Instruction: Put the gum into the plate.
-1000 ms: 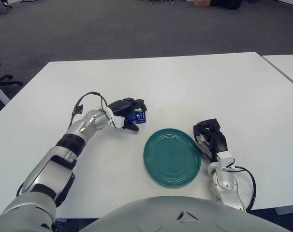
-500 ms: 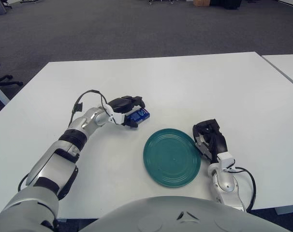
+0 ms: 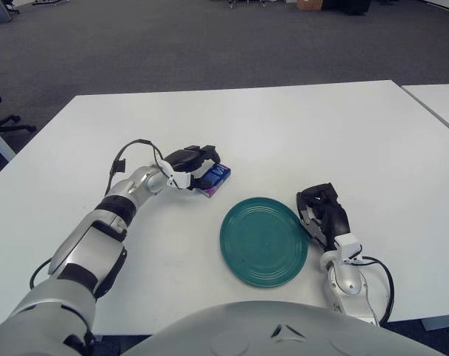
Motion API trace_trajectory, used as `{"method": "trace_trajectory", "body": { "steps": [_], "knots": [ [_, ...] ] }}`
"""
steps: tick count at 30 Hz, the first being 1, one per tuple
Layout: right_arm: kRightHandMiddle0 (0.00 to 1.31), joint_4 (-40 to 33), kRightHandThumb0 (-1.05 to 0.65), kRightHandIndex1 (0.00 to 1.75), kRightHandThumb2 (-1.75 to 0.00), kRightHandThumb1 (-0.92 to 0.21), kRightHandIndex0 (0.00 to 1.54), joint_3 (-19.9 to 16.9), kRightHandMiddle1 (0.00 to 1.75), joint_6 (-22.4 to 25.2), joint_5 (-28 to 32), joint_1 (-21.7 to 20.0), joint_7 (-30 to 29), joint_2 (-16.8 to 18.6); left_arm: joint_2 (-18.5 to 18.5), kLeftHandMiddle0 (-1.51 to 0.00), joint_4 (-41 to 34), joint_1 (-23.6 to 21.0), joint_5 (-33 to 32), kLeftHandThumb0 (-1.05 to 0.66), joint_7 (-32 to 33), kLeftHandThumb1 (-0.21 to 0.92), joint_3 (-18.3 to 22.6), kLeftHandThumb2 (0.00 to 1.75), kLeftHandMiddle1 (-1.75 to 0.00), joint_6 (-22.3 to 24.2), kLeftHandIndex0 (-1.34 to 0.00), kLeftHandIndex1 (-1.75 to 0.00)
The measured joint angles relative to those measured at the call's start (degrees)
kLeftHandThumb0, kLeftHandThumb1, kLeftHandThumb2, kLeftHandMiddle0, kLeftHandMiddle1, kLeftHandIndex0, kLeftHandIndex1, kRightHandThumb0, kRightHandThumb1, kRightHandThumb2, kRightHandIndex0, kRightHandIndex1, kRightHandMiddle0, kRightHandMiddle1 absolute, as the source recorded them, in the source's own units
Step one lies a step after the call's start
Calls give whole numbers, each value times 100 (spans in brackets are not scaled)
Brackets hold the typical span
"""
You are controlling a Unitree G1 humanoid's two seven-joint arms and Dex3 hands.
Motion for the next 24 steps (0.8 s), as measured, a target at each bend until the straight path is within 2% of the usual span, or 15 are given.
{"method": "trace_trajectory", "body": {
  "steps": [3, 6, 9, 15, 24],
  "knots": [
    [18, 3, -34, 72, -53, -92, 37, -28, 175, -15, 6, 0, 23, -12, -34, -13, 50, -25, -7, -40, 24, 57, -14, 90, -154, 2, -47, -164],
    [18, 9, -34, 72, -53, -92, 37, -45, 175, -30, 13, 0, 27, -16, -57, -26, 82, -38, -11, -13, 58, 57, -17, 95, -161, 3, -43, -169],
    [19, 14, -34, 72, -53, -92, 36, -55, 175, -42, 23, 1, 40, -18, -76, -35, 101, -37, -33, -4, 103, 54, -11, 102, -164, 2, -38, -172],
    [19, 23, -34, 72, -53, -92, 37, -91, 175, -60, 66, 0, 86, -34, -109, -43, 103, 13, -153, 0, 188, 49, 27, 109, -169, -26, -34, -173],
    [19, 34, -35, 71, -52, -92, 33, -134, 175, -76, 108, -2, 108, -43, -127, -49, 59, 65, -203, 0, 228, 49, 44, 108, -169, -61, -33, -168]
  ]
}}
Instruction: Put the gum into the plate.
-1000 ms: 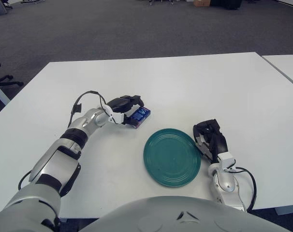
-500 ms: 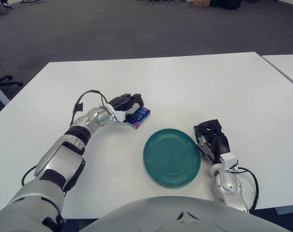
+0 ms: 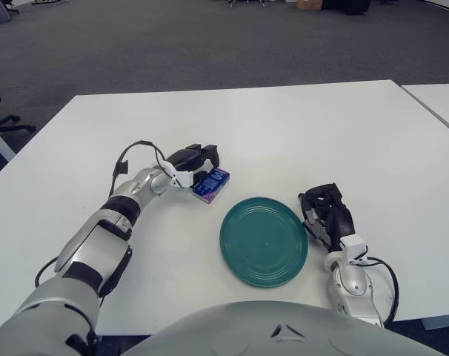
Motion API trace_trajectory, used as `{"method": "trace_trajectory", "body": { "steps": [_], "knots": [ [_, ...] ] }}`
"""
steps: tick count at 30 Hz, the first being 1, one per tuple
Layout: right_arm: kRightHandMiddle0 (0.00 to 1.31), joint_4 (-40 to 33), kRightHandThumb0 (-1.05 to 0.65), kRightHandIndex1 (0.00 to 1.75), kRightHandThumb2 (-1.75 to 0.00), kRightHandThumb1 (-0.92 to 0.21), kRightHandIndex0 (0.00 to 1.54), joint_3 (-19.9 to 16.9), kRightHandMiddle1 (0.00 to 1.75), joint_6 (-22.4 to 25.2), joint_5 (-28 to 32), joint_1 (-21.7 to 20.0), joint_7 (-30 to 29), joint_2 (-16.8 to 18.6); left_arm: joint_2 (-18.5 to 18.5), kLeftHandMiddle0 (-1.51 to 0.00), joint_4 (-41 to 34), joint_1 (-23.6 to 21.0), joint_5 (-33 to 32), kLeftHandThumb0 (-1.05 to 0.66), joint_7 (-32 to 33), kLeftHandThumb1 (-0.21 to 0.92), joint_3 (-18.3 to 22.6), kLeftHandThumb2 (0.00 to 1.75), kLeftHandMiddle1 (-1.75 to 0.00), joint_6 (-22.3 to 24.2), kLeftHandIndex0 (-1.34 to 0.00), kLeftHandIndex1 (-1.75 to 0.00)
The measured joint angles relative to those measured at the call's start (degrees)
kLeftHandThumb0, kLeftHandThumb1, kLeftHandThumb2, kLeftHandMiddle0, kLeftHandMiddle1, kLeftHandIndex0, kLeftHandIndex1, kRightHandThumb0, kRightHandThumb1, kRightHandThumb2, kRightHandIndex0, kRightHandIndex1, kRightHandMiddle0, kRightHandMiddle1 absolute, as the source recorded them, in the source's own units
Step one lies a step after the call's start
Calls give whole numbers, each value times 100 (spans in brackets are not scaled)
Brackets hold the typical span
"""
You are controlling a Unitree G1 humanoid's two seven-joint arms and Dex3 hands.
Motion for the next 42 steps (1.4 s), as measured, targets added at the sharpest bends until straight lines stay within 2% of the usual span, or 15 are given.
{"method": "trace_trajectory", "body": {
  "steps": [7, 12, 15, 18, 23, 27, 30, 38, 42],
  "knots": [
    [19, 0, -34, 69, -52, -92, 31, -5, 175, 0, 4, -2, 15, -2, -7, -47, -39, 14, -14, 0, -2, 55, 11, 96, -164, 3, -35, -162],
    [19, 0, -34, 70, -53, -92, 34, -5, 175, 0, 3, -3, 18, -4, -9, -38, -57, 31, -67, 0, -21, 79, 25, 58, -147, 7, -35, -161],
    [19, 1, -34, 71, -53, -92, 36, -6, 175, 0, 3, -3, 17, -6, -9, -29, -71, 44, -82, -25, -24, 85, 34, 45, -127, 9, -38, -157],
    [19, 6, -34, 72, -52, -92, 36, -9, 175, 0, 4, -6, 18, -9, -7, -22, -125, 68, -84, -55, -24, 84, 44, 40, -107, 27, -20, -142],
    [19, 8, -34, 73, -52, -92, 36, -7, 175, 0, 4, -16, 20, -12, 46, -16, -674, 323, -110, -81, -116, 90, 87, 30, -75, 226, -4, -119],
    [19, 14, -34, 73, -52, -92, 35, -7, 175, 0, 2, -23, 15, -14, 62, -15, -1337, 663, -124, -96, -277, 92, 117, 31, -44, 597, -1, -95],
    [19, 24, -34, 72, -52, -92, 34, -6, 175, -1, 2, -27, 15, -14, 59, -14, -1650, 833, -91, -102, -310, 92, 128, 34, -29, 920, 0, -79],
    [19, 25, -34, 69, -52, -92, 31, 4, 175, -1, 2, -37, 14, -16, 13, -10, -2358, 1155, 62, -105, -340, 92, 192, 40, -13, 1935, 0, -53],
    [19, 21, -34, 69, -53, -92, 32, 3, 175, -1, 2, -40, 13, -16, -164, -9, -2772, 1358, 16, -105, -326, 92, 399, 43, -9, 2649, 0, -44]
  ]
}}
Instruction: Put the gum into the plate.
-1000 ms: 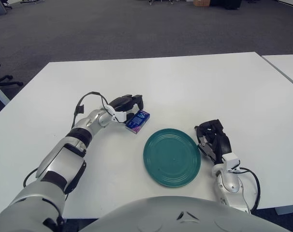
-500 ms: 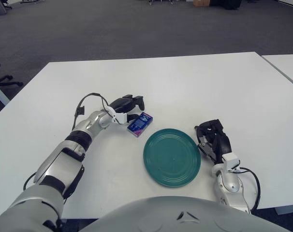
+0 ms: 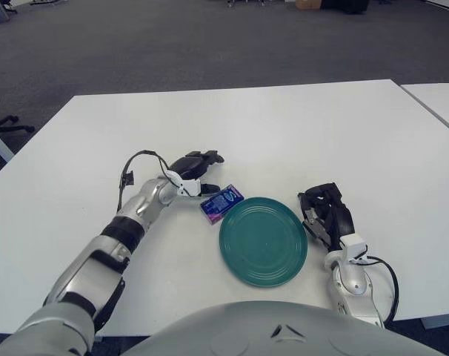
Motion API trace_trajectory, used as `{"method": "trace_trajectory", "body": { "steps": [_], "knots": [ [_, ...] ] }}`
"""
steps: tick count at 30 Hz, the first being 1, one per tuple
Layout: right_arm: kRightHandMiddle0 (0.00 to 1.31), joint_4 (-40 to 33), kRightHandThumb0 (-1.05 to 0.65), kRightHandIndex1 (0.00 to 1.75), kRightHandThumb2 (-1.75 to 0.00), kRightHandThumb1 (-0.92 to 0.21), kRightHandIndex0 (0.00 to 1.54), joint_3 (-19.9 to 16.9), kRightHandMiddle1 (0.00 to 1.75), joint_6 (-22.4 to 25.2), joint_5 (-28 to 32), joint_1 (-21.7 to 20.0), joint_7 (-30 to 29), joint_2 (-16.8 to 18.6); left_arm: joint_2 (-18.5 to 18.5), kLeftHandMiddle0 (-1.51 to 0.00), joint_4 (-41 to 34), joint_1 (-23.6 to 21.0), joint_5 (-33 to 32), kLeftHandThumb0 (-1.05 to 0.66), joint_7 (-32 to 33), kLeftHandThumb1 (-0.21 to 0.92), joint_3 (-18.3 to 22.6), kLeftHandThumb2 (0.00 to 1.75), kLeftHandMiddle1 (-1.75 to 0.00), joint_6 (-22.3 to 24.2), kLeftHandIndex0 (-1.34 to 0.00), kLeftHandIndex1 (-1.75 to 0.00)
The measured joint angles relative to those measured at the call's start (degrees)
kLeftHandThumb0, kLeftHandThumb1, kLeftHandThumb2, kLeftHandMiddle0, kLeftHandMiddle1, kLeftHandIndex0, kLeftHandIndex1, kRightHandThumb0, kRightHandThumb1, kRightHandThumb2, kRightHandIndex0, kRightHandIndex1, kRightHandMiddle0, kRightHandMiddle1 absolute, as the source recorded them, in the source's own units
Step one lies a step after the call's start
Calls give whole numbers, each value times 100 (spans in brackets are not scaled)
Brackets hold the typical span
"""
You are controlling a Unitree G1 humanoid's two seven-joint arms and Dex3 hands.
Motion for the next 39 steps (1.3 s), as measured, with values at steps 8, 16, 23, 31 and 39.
{"method": "trace_trajectory", "body": {
  "steps": [8, 16, 23, 31, 39],
  "knots": [
    [18, 3, -34, 69, -53, -92, 34, 3, 175, 0, 0, 1, 1, -2, -654, -13, -772, 438, -318, -105, 203, 92, 536, 52, -8, 1431, 0, -40],
    [18, 4, -34, 66, -53, -92, 31, 7, 175, 0, 4, -2, 3, -3, -1100, -22, -1440, 651, -537, -105, 314, 92, 876, 60, -11, 2368, 0, -52],
    [19, 5, -34, 66, -53, -92, 34, 8, 175, 0, 4, -2, 2, -4, -1349, -25, -2245, 947, -564, -103, 415, 92, 1002, 64, -14, 3058, 0, -62],
    [19, 32, -34, 70, -53, -92, 39, 10, 175, -44, -5, -2, -4, -6, -1505, -25, -3182, 1466, -549, -102, 434, 92, 1003, 66, -17, 3646, 0, -69],
    [19, 105, -34, 78, -53, -92, 38, 32, 175, -121, -102, -12, -108, -4, -1527, -22, -4355, 2047, -325, -104, 280, 92, 787, 68, -18, 4289, 0, -65]
  ]
}}
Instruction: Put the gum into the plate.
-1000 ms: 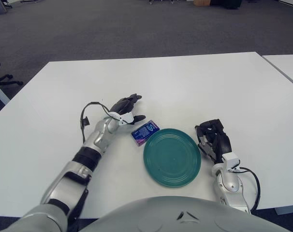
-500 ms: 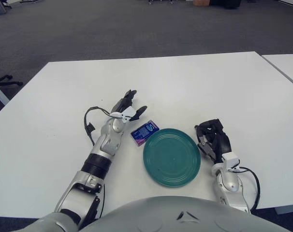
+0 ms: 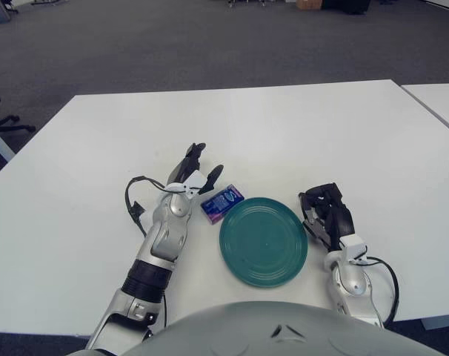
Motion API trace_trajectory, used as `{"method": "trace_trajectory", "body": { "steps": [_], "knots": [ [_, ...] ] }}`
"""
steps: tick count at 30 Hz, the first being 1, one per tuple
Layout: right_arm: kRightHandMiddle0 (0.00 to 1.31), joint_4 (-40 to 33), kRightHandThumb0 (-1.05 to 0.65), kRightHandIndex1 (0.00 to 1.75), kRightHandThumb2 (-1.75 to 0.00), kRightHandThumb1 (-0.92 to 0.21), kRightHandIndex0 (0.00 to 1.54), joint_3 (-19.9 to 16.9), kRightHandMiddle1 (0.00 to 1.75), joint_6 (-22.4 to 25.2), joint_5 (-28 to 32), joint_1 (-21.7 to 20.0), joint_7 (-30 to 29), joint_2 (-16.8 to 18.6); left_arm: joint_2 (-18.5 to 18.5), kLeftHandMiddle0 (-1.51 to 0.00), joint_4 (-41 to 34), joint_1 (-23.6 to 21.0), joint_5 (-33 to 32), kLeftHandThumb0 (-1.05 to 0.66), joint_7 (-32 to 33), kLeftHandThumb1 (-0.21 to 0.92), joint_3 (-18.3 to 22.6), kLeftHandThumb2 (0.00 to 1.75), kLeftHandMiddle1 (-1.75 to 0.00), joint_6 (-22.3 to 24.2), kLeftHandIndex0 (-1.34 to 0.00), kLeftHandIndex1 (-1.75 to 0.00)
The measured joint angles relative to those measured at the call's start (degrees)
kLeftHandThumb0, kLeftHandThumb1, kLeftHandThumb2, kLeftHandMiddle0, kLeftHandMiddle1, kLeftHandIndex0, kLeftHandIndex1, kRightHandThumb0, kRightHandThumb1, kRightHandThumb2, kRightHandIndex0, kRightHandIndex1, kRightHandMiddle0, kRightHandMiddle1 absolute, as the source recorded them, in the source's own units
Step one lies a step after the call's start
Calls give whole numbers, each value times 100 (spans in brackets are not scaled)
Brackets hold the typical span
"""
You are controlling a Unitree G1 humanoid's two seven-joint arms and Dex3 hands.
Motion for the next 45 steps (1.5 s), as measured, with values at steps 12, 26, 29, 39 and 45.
{"method": "trace_trajectory", "body": {
  "steps": [12, 26, 29, 39, 45],
  "knots": [
    [19, 64, -35, 80, -52, -92, 36, 64, 175, -25, -20, -58, -27, -7, 264, -12, -989, 436, 240, -105, -571, 92, -402, 61, -35, 471, 0, -55],
    [19, 180, -35, 82, -52, -92, 32, 85, 175, -74, -74, -143, -150, 14, 935, -13, -1187, 893, 787, -105, -781, 92, -793, 58, -33, 376, 0, -60],
    [19, 180, -34, 83, -52, -92, 32, 100, 175, -66, -101, -148, -196, 33, 1020, -14, -1195, 893, 888, -105, -815, 92, -866, 58, -31, 356, 0, -60],
    [19, 187, -34, 84, -53, -92, 31, 146, 175, -46, -127, -163, -255, 86, 1080, -15, -1102, 894, 1031, -105, -825, 92, -929, 56, -28, 105, 0, -60],
    [18, 172, -34, 82, -53, -92, 31, 163, 175, -15, -126, -165, -254, 86, 1140, -16, -836, 906, 1108, -105, -787, 92, -942, 49, -25, -173, 0, -61]
  ]
}}
